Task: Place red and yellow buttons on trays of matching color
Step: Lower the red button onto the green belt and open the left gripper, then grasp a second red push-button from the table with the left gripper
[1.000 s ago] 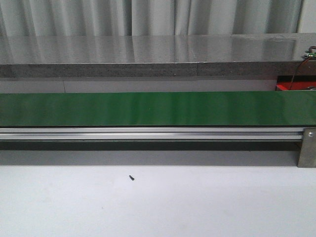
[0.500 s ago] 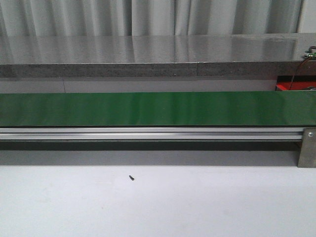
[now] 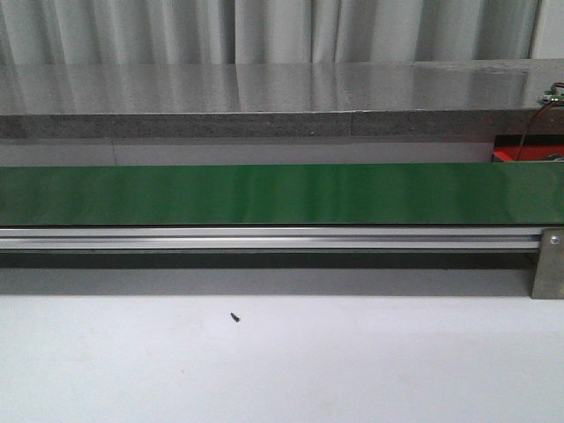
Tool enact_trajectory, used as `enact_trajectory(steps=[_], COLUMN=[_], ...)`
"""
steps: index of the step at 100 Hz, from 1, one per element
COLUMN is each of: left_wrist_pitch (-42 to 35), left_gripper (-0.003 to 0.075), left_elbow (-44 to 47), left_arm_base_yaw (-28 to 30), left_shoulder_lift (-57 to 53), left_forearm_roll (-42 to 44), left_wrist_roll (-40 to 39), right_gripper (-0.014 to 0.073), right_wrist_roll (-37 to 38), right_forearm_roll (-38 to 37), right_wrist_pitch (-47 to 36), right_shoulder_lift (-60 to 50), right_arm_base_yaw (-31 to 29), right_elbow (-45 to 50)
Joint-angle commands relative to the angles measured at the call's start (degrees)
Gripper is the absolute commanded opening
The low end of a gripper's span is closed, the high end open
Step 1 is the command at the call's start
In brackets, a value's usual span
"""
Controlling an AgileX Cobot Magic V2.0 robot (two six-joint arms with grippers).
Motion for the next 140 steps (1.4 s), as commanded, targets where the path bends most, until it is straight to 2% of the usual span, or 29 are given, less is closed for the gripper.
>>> enact_trajectory(steps=[1,25,53,74,112,130,140], left_wrist_pitch=[-1.3,0.7,1.2,0.0,-5.4,-7.8,-8.2], left_gripper=[0.0559,0.0559,0.0558,0.0558,0.0558,0.0558,0.0558], left_elbow=[-1.7,-2.9,-8.5,-9.9,-10.2,-10.3,-12.0], left_arm_base_yaw=[-0.2,-0.2,0.9,5.8,18.3,21.1,21.1], left_shoulder_lift=[-4.9,-8.6,-10.3,-10.2,-6.7,-1.6,1.6], left_forearm_roll=[-3.3,-6.2,-6.7,-4.9,-3.6,-3.5,-0.3], left_wrist_roll=[1.3,2.1,2.7,2.7,2.6,2.6,2.6], right_gripper=[-0.0068,-0.0068,-0.0068,-0.0068,-0.0068,-0.0068,-0.0068], right_wrist_roll=[0.0,0.0,0.0,0.0,0.0,0.0,0.0], right_forearm_roll=[1.2,1.2,1.2,1.2,1.2,1.2,1.2], right_wrist_pitch=[-2.6,-2.6,-2.6,-2.6,-2.6,-2.6,-2.6], right_shoulder_lift=[-0.9,-0.9,-0.9,-0.9,-0.9,-0.9,-0.9], right_arm_base_yaw=[-0.1,-0.1,-0.1,-0.1,-0.1,-0.1,-0.1], right_elbow=[-1.9,-1.9,-1.9,-1.9,-1.9,-1.9,-1.9])
